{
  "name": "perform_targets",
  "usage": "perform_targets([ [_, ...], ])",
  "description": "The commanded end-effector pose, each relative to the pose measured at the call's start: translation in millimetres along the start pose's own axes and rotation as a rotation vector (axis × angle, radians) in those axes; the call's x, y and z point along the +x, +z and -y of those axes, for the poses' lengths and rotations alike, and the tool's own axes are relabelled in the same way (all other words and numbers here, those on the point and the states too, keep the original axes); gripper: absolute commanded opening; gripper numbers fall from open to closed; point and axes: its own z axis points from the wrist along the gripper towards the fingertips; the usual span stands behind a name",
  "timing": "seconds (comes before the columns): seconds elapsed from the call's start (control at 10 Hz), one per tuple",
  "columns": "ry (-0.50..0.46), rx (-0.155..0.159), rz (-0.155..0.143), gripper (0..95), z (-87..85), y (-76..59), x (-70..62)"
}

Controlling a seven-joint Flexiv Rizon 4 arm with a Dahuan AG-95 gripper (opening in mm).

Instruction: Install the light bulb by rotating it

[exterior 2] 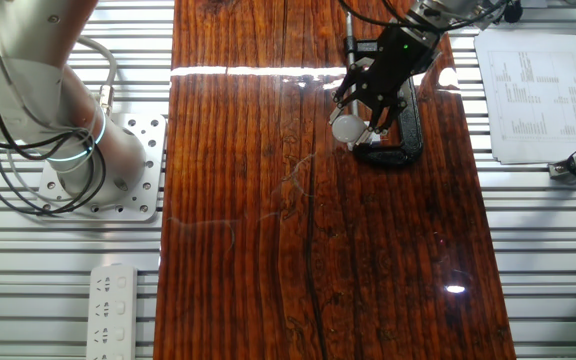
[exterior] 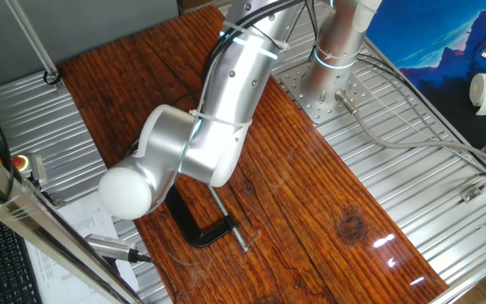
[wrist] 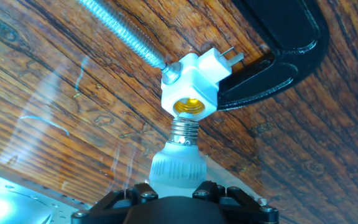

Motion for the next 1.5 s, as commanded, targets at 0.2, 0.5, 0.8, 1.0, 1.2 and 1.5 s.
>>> perform_targets([
  [0.2, -0.01, 0.017, -0.024, 19.0, 0.1, -0.2, -0.2],
  [0.5, -0.006, 0.024, -0.022, 19.0, 0.1, -0.2, -0.3],
  [0.8, -0.002, 0.028, -0.02, 19.0, -0.4, -0.7, -1.8],
  [1.0, 0.0, 0.028, -0.019, 19.0, -0.6, -1.0, -2.6],
  [1.2, -0.001, 0.029, -0.022, 19.0, -1.2, -1.4, -4.3],
  [1.5, 0.002, 0.042, -0.038, 19.0, -1.1, 2.8, -2.5],
])
